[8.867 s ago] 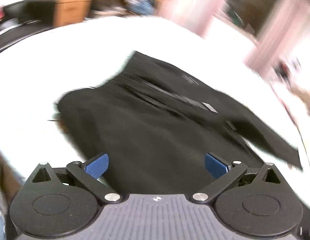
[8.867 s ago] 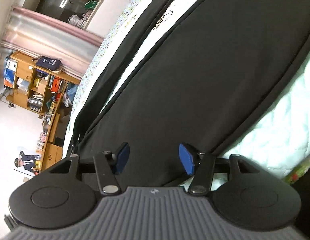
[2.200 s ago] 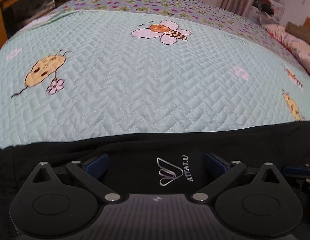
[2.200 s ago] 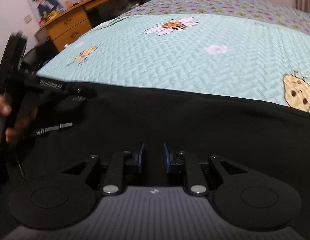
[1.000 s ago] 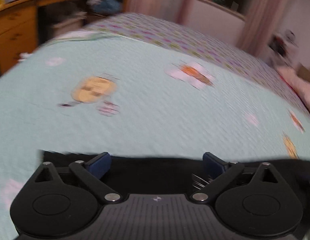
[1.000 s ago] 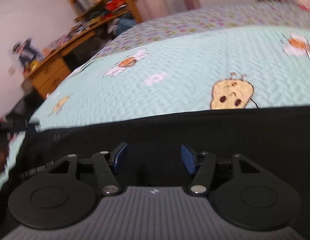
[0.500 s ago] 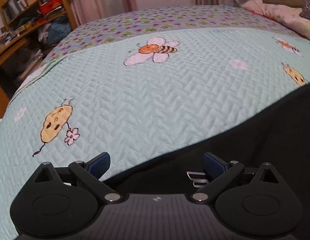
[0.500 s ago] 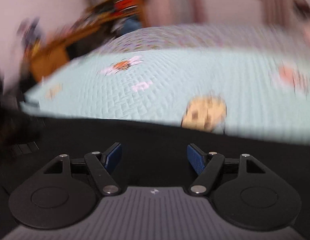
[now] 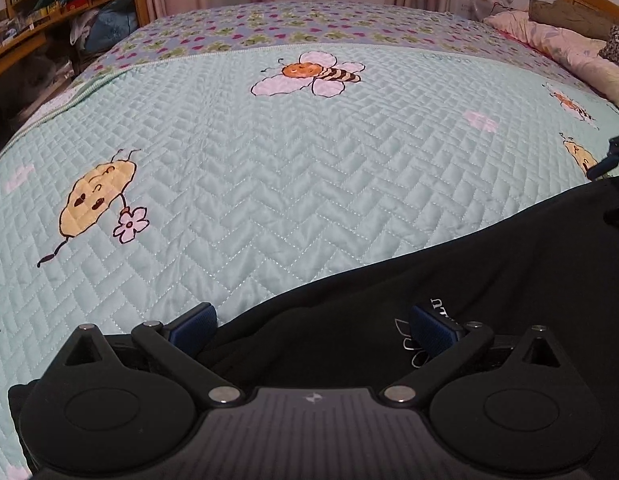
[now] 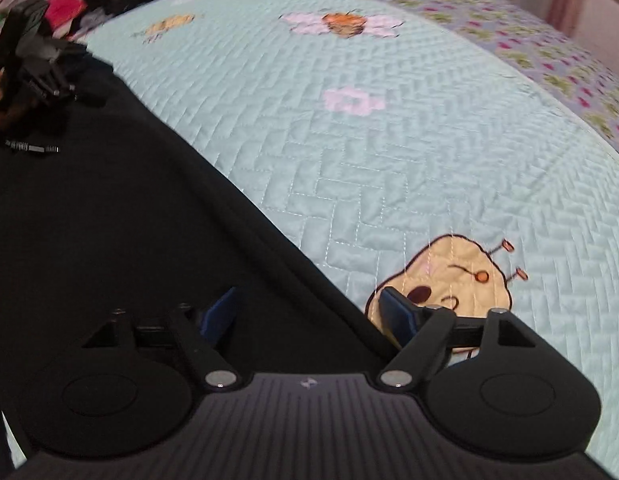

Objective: Fold clothes

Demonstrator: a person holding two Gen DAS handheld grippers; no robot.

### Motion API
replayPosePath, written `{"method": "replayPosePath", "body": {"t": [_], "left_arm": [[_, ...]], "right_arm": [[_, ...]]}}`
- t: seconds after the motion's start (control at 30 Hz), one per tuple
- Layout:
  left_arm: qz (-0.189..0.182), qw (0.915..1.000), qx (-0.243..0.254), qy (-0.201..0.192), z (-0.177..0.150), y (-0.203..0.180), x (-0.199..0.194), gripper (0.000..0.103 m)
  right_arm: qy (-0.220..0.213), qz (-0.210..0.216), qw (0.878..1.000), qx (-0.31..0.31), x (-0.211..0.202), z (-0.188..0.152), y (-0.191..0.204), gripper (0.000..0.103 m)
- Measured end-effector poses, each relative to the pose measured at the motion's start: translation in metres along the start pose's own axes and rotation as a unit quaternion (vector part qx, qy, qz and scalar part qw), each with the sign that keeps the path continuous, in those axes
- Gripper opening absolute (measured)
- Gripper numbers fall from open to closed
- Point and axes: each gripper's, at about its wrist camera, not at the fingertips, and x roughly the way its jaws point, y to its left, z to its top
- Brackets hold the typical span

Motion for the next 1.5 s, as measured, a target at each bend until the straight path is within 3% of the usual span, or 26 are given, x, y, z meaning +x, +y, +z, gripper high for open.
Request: {"method": "replayPosePath", "body": {"t": [0.2, 0.27, 0.37, 0.57, 0.63, 0.77, 0.83, 0.9, 1.03, 1.3, 1.4, 1.5], "left_arm": [[0.019, 0.9991, 0.037, 0.003, 0.008, -0.012, -0.002, 0.103], [0.03, 0.998, 0.055, 0.005, 0.012, -0.018, -0.003, 0.103], [0.05, 0.9938, 0.097, -0.022, 0.008, -0.031, -0.014, 0.103], [0.088, 0.9766, 0.18, -0.076, 0.001, -0.059, -0.035, 0.102], [0.101, 0.9684, 0.208, -0.094, -0.001, -0.068, -0.042, 0.102], [0.126, 0.9478, 0.263, -0.129, -0.006, -0.086, -0.055, 0.102], [0.142, 0.936, 0.291, -0.138, -0.007, -0.092, -0.053, 0.102], [0.145, 0.9337, 0.298, -0.135, -0.002, -0.093, -0.047, 0.102], [0.091, 0.9424, 0.304, -0.106, 0.007, -0.093, -0.038, 0.101], [0.01, 0.9449, 0.322, -0.06, 0.019, -0.094, -0.041, 0.096], [-0.048, 0.9395, 0.339, -0.002, 0.021, -0.099, -0.035, 0.096], [-0.039, 0.9234, 0.381, 0.029, 0.01, -0.113, -0.026, 0.096]], "right_arm": [[0.021, 0.021, 1.0, 0.004, 0.008, 0.008, -0.005, 0.08], [0.034, 0.024, 0.999, 0.011, 0.008, 0.012, -0.001, 0.063], [0.05, 0.012, 0.999, 0.0, 0.002, 0.015, 0.015, 0.04], [0.04, -0.098, 0.99, -0.093, -0.011, -0.002, 0.072, 0.014], [0.036, -0.157, 0.976, -0.146, -0.009, -0.014, 0.1, 0.012], [0.022, -0.269, 0.933, -0.238, 0.006, -0.042, 0.152, 0.01], [-0.004, -0.29, 0.93, -0.225, 0.002, -0.05, 0.16, 0.009], [-0.026, -0.313, 0.922, -0.225, -0.006, -0.059, 0.168, 0.008], [-0.058, -0.364, 0.893, -0.258, -0.017, -0.076, 0.192, 0.008], [-0.105, -0.391, 0.872, -0.275, -0.033, -0.099, 0.208, 0.008], [-0.124, -0.4, 0.861, -0.289, -0.037, -0.106, 0.216, 0.008], [-0.138, -0.412, 0.847, -0.307, -0.039, -0.113, 0.226, 0.008]]}}
